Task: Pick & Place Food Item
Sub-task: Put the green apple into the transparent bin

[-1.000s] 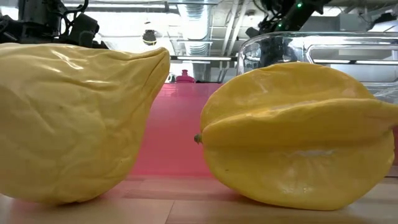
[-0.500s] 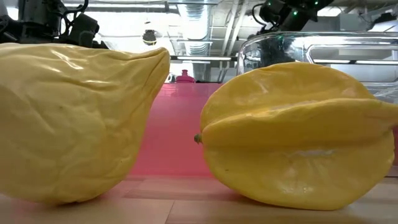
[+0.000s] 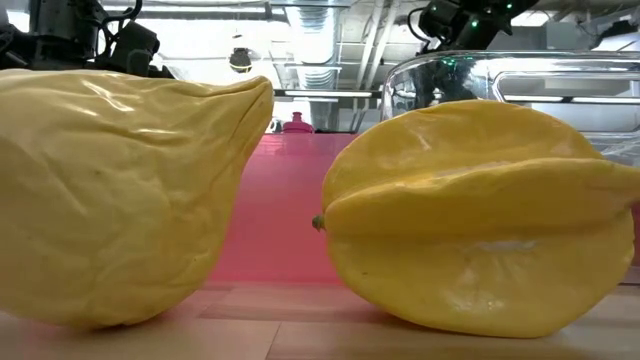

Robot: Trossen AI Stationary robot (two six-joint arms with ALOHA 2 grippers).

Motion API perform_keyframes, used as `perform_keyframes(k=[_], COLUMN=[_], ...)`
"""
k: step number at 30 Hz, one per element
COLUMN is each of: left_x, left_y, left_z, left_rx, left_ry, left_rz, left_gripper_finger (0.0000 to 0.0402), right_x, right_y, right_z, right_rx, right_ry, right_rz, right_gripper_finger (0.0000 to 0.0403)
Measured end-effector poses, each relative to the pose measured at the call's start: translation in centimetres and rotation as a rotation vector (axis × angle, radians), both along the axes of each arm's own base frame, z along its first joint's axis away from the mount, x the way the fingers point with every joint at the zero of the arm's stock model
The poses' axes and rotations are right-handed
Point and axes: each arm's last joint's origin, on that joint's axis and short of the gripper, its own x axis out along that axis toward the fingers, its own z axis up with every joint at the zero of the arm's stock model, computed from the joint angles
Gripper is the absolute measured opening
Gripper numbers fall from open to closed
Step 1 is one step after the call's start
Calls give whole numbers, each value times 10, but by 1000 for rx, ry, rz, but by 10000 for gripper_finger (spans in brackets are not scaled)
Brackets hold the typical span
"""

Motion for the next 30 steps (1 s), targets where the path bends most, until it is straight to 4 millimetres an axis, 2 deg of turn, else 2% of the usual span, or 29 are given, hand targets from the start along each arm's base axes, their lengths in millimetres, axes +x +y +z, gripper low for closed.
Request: perform_keyframes(k=[6, 18, 24, 30], left_x=[0, 0, 0, 0], left_y=[0, 0, 0, 0], left_z=[0, 0, 0, 0], left_rx=[-6, -6, -7, -30], left_ry=[-2, -2, -3, -12], left_rz=[0, 0, 0, -1], left_gripper_finger=[99, 99, 99, 99], right_x=[1, 3, 1, -5], right_y=[-1, -2, -5, -8], right_z=[2, 4, 4, -14], right_rx=[-20, -35, 22, 122], right_ry=[-16, -47, -127, -161], right_rz=[-6, -9, -112, -169], right_gripper_finger=[329, 341, 363, 376])
